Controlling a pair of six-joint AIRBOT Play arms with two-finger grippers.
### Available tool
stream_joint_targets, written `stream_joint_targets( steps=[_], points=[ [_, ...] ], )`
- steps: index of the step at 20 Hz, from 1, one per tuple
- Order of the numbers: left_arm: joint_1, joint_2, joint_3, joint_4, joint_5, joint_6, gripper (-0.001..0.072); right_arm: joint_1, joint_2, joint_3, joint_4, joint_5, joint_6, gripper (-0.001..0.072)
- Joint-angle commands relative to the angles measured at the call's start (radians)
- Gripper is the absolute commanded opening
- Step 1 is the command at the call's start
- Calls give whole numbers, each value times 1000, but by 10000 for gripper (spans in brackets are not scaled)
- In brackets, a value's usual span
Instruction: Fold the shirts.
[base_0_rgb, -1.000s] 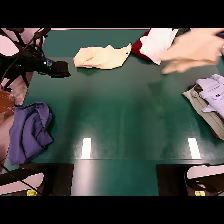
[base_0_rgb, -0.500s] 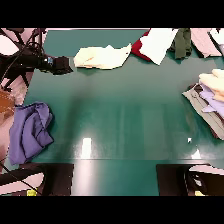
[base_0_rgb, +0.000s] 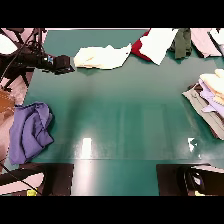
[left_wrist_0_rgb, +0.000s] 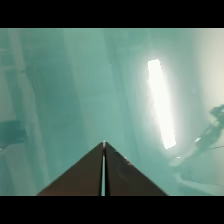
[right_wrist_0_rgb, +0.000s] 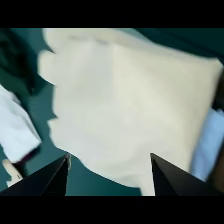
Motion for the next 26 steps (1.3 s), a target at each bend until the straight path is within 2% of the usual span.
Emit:
stream_joint_targets(
  steps=[1, 2, 4, 6, 7, 8, 10, 12, 16, 26],
  points=[
    [1, 1, 2, -28, 0, 0, 28, -5, 7, 300, 280, -3, 39, 553],
    [1, 1, 2, -39, -2, 0, 28, 54, 24, 334, 350, -17, 51, 553],
    [1, 1, 2, -58, -18, -2, 28, 302, 109, 265, 421, -80, 26, 554],
    [1, 1, 2, -61, -43, -4, 28, 728, 211, 88, 398, -220, -64, 543],
    [1, 1, 2, -61, -58, -3, 27, 955, 242, 2, 380, -311, -137, 449],
    [1, 1, 2, -61, -60, -3, 28, 1189, 259, -88, 372, -397, -253, 318],
    [1, 1, 1, -61, -59, -3, 27, 1514, 245, -202, 356, -420, -434, 283],
    [1, 1, 1, -61, -56, -3, 27, 1709, 215, -274, 361, -354, -555, 29],
    [1, 1, 2, -61, -48, -3, 27, 1778, 199, -314, 366, -414, -562, 28],
    [1, 0, 2, -61, -19, -3, 27, 1777, 199, -295, 364, -396, -563, 28]
  ],
)
